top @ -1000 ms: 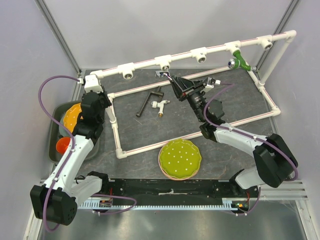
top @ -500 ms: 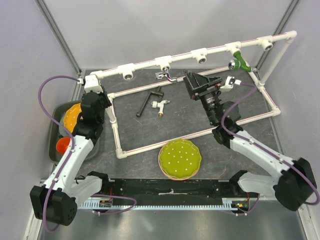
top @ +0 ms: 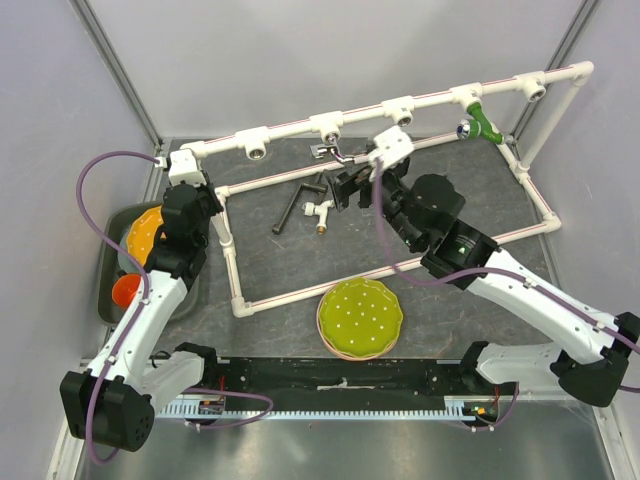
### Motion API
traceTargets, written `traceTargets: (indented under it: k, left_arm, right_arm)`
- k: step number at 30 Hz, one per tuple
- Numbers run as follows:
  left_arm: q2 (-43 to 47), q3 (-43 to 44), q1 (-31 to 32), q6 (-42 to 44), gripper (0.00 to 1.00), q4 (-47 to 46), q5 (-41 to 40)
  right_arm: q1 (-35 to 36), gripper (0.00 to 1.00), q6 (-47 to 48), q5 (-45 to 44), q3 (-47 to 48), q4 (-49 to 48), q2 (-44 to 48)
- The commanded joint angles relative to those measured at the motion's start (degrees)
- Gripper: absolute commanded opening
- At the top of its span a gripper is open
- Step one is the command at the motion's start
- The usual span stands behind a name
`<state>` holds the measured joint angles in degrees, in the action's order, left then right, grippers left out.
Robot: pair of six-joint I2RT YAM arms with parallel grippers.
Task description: Install the water faucets
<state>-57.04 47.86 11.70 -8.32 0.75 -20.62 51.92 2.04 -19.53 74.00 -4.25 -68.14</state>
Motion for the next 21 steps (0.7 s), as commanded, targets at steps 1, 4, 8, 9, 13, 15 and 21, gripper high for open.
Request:
traceTargets:
  k: [1, 4, 8, 9, 13, 15, 21]
  left_arm:
    - [0.7, 1.5, 0.6, -7.1, 0.02, -1.1, 3.2]
    - [0.7, 1.5, 0.6, -7.1, 0.02, -1.1, 3.2]
    - [0.8, 1.6, 0.6, -7.0, 0.02, -1.1, 3.0]
    - [0.6, 1.6, 0.6, -7.0, 0.02, -1.1, 3.1]
    - [0.4, 1.6, 0.6, -7.0, 0.02, -1.1, 3.3]
    - [0.5, 1.7, 0.6, -7.1, 0.02, -1.1, 3.3]
    - [0.6, 1.6, 0.6, -7.1, 0.02, -1.1, 3.3]
  right_arm:
    - [1.6, 0.98, 29.9, -4.0, 4.1, 10.8, -2.2]
    - [2.7, 0.98, 39.8, -5.8, 5.6, 11.5, -3.9]
    - [4.6, 0.98, 49.0, -8.7, 6.5, 9.3, -6.5]
    - [4.8, 0.98, 50.7, -10.7, 6.3, 7.2, -6.9]
    - [6.2, 0.95, 59.4, -14.8, 6.4, 4.7, -10.4]
    - [6.5, 0.92, 61.8, -16.6, 6.4, 1.3, -11.9]
    - [6.7, 0.79, 68.8, -21.0, 4.8, -8.0, -16.6]
